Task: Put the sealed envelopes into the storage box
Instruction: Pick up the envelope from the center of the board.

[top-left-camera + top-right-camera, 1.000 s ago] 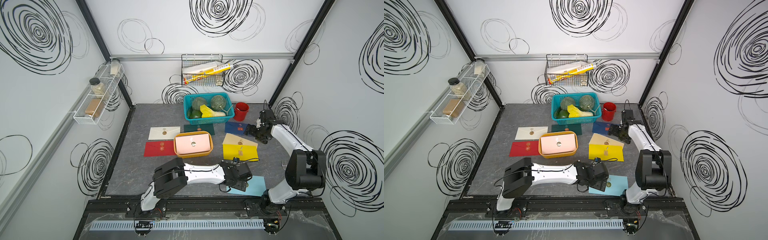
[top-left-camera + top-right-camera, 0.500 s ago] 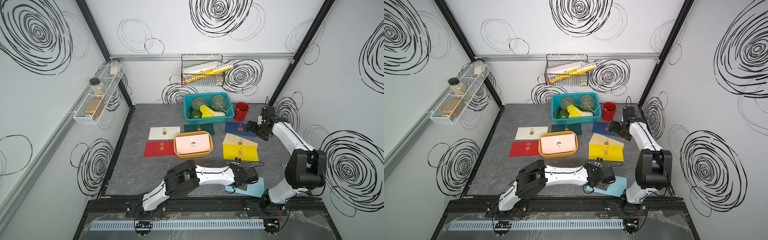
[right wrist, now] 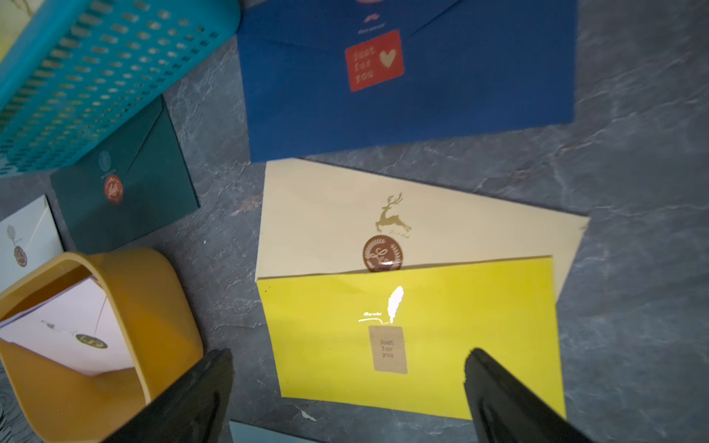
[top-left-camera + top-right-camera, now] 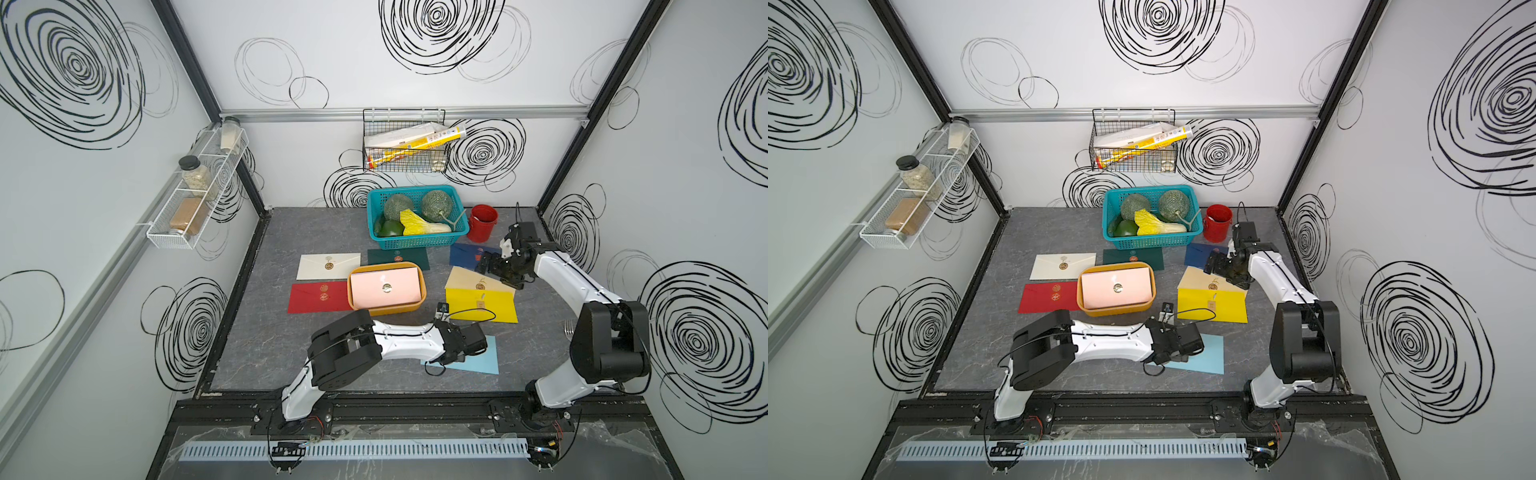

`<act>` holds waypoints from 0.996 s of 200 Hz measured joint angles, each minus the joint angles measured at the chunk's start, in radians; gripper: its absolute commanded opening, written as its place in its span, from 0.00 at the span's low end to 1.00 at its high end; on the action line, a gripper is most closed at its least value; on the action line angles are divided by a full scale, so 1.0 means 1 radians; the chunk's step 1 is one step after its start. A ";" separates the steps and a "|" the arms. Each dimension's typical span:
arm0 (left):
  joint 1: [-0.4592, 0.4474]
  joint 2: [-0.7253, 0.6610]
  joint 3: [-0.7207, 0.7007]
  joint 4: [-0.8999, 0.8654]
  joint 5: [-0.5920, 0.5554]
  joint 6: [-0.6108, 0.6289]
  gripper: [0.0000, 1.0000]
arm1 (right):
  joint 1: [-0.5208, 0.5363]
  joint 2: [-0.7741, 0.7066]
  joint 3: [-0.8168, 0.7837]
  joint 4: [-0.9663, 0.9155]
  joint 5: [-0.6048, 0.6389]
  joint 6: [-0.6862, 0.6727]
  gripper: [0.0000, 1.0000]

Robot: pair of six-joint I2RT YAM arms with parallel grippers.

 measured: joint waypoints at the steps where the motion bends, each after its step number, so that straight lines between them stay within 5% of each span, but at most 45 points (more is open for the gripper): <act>1: 0.001 -0.002 -0.004 0.002 0.000 -0.001 0.99 | 0.002 -0.002 -0.002 0.001 0.000 0.001 1.00; 50: 0.032 -0.147 -0.223 0.064 -0.024 -0.045 0.99 | 0.128 -0.171 -0.166 0.032 -0.016 0.039 1.00; 110: 0.071 -0.247 -0.283 0.001 0.055 -0.047 0.99 | 0.371 -0.198 -0.284 0.039 -0.002 0.092 1.00; 199: 0.232 -0.562 -0.464 0.047 0.279 0.146 0.99 | 0.457 -0.267 -0.449 0.047 -0.027 0.177 0.91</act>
